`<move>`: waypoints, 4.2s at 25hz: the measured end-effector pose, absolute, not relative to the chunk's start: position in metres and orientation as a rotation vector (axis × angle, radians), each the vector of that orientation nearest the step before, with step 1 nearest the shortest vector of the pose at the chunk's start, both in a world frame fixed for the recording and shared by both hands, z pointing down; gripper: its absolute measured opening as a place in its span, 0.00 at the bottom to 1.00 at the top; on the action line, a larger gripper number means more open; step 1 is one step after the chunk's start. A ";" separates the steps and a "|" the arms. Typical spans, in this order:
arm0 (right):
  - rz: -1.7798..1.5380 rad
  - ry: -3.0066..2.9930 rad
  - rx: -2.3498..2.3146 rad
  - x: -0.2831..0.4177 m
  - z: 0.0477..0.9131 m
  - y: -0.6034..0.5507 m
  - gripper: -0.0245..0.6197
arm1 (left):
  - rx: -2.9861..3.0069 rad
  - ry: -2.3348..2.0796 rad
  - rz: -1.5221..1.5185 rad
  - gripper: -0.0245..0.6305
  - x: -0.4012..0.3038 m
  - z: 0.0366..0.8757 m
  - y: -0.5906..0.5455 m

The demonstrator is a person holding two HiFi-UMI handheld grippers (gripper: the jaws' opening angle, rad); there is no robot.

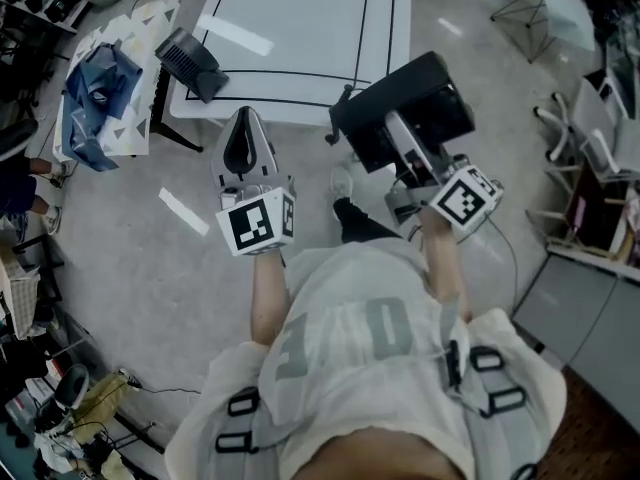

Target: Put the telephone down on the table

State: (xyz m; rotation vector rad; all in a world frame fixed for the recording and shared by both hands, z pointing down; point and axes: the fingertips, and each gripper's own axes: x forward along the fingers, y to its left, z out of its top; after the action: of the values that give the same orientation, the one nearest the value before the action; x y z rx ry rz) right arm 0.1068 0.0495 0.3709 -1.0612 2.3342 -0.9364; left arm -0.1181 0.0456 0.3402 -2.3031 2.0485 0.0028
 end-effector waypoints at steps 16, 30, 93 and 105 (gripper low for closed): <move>-1.016 2.445 -0.960 0.077 0.368 -0.118 0.27 | -2.288 2.081 -0.032 0.06 -0.129 0.329 -0.121; -1.095 2.471 -0.836 0.021 0.368 -0.154 0.27 | -2.294 2.071 0.021 0.06 -0.157 0.324 -0.174; -1.631 2.513 -1.104 0.008 0.540 -0.215 0.28 | -2.337 2.095 -0.096 0.06 -0.186 0.360 -0.241; -1.578 2.569 -1.231 0.013 0.546 -0.220 0.33 | -2.347 2.073 -0.126 0.06 -0.179 0.361 -0.242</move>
State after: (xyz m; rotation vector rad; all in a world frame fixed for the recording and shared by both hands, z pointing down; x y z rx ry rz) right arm 0.0129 -0.2196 0.5459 -1.2310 2.5694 -1.5783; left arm -0.1791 -0.2419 0.3610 -2.3472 2.0729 -0.1264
